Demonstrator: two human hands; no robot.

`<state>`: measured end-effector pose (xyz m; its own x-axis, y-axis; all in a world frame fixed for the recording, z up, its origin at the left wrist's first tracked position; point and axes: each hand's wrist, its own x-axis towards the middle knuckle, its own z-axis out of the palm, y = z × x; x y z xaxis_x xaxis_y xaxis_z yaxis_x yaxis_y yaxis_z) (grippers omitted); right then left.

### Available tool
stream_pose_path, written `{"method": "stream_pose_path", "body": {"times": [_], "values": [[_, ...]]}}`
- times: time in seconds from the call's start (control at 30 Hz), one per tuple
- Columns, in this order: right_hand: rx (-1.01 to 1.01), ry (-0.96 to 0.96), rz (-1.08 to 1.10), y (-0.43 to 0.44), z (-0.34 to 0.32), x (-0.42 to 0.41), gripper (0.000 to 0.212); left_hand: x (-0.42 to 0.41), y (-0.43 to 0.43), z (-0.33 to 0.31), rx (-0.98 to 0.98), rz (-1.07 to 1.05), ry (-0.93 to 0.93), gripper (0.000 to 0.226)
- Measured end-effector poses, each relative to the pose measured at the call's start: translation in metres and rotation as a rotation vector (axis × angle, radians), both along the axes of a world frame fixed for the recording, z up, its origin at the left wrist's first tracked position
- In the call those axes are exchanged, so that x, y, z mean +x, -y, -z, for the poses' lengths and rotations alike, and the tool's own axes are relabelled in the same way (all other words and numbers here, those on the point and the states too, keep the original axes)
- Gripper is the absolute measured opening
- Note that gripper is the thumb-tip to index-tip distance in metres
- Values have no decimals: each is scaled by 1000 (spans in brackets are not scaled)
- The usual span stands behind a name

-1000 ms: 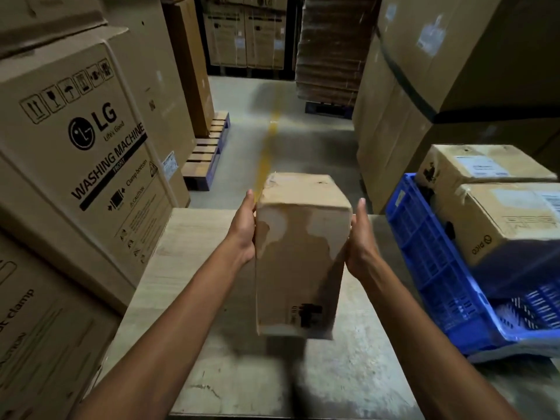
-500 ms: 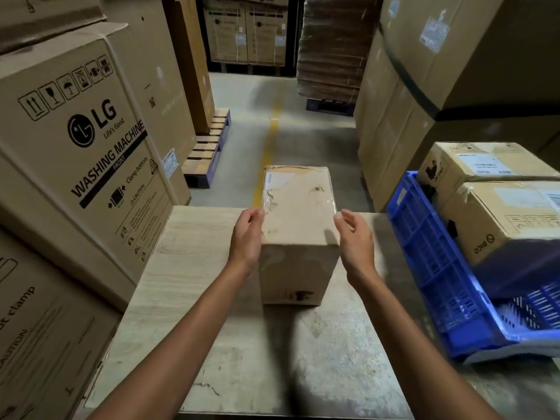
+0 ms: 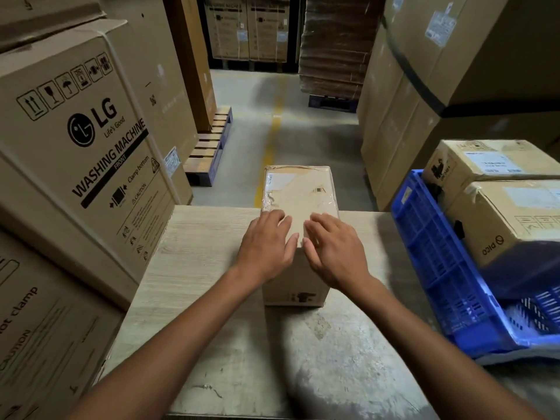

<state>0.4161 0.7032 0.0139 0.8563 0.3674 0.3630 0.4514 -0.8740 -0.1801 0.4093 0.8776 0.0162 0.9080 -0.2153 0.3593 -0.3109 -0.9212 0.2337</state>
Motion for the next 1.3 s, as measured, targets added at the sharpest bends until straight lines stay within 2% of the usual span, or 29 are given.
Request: {"method": "stream_pose_path", "body": {"times": [0.1, 0.2, 0.27, 0.37, 0.47, 0.53, 0.63, 0.77, 0.87, 0.93, 1.03, 1.13, 1.3], "values": [[-138, -44, 7, 0, -21, 24, 40, 19, 6, -17, 89, -7, -28, 36], [-175, -81, 57, -5, -25, 49, 33, 37, 11, -21, 7, 25, -91, 24], [-166, -77, 75, -6, -17, 56, 37, 41, 10, -17, -51, 27, -138, 27], [-113, -58, 57, -3, -5, 53, 38, 41, 8, -10, -27, 2, -155, 45], [-141, -56, 57, -3, -12, 56, 39, 51, 8, -17, 80, 9, -129, 37], [-181, -91, 72, -7, -23, 68, 37, 65, 6, -26, 76, 19, -110, 31], [-174, -108, 104, -16, -28, 83, 39, 80, 0, -22, -50, 23, -55, 26], [-104, -120, 55, -15, -15, 87, 44, 90, -4, -4, -114, -60, -192, 47], [-88, -123, 46, -12, -13, 88, 45, 94, -4, -2, -198, -137, -234, 52], [-53, -119, 60, -12, -14, 86, 44, 91, -1, -1, -279, -186, -176, 50], [65, -116, 122, -9, -14, 77, 39, 81, 0, 0, -513, -314, -62, 39], [137, -104, 149, -1, -11, 73, 35, 77, 4, -5, -787, -435, -213, 32], [195, -110, 123, 34, -9, 77, 33, 84, 35, -18, -899, -387, -259, 31]]}}
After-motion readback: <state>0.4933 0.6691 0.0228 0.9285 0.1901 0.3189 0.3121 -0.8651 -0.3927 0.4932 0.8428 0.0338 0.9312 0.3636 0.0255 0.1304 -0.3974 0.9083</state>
